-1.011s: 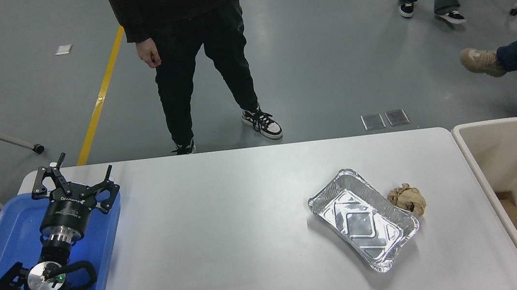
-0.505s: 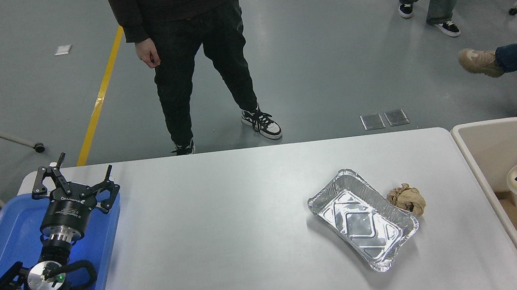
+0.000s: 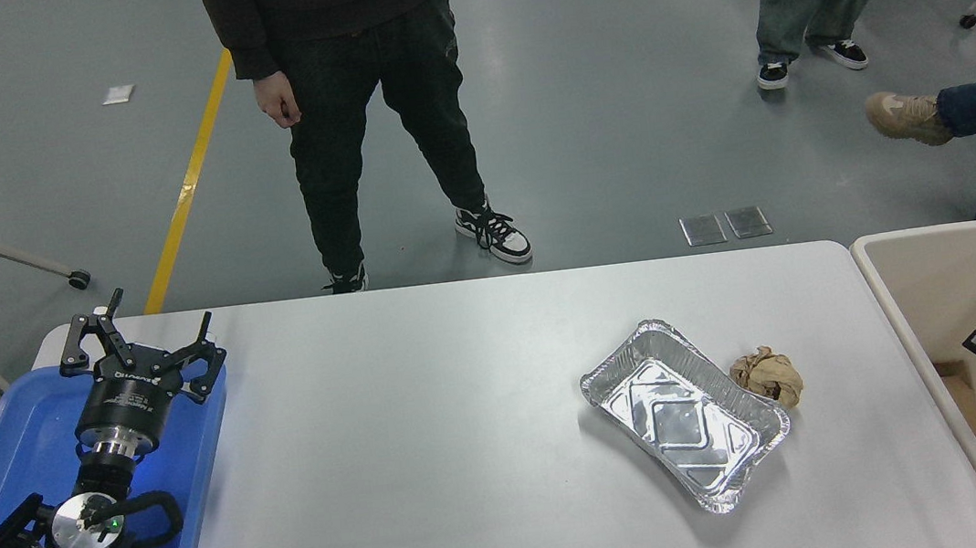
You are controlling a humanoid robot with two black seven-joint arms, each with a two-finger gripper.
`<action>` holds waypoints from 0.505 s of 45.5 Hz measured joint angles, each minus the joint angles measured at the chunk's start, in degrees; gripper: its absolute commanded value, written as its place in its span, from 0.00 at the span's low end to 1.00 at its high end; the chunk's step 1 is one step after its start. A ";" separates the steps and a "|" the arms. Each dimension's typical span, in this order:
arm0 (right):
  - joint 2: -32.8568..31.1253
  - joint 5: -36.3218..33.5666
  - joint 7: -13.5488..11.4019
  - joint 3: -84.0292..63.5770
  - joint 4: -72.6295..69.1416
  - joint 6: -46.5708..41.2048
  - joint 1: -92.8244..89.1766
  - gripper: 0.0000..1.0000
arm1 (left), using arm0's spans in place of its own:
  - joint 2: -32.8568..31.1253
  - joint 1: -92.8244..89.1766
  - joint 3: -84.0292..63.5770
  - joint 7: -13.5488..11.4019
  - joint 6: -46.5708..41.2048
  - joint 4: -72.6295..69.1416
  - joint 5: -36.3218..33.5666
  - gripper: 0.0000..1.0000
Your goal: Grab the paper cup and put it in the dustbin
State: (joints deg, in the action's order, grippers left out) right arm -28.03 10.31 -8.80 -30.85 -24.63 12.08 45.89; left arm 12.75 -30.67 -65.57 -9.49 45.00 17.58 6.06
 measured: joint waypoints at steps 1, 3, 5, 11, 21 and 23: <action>-0.32 0.44 0.00 -0.18 -0.50 -0.10 0.61 1.00 | 0.00 0.00 0.00 0.00 0.00 0.00 0.00 0.99; -0.85 1.01 0.01 -0.65 -1.30 -0.31 1.74 1.00 | 0.00 0.00 0.00 0.00 0.00 0.00 0.00 0.99; -1.75 1.72 0.00 -1.94 -3.09 -0.84 3.91 1.00 | 0.00 0.00 0.00 0.00 0.00 0.00 0.00 0.99; -4.79 2.86 -0.03 -8.30 -10.87 -2.82 12.84 1.00 | 0.00 -0.01 0.02 0.00 0.00 0.00 -0.04 0.99; -7.06 3.61 -0.02 -22.75 -29.97 -10.66 36.30 1.00 | 0.00 -0.01 0.12 0.08 0.00 0.00 -0.08 0.99; -6.78 3.66 -0.03 -24.74 -33.56 -13.89 41.06 1.00 | 0.01 -0.01 0.13 0.09 0.00 -0.01 -0.08 0.99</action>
State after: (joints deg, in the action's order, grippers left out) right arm -34.81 13.97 -8.83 -55.60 -58.19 -1.82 86.95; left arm 12.75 -30.68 -65.44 -9.41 45.00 17.57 5.98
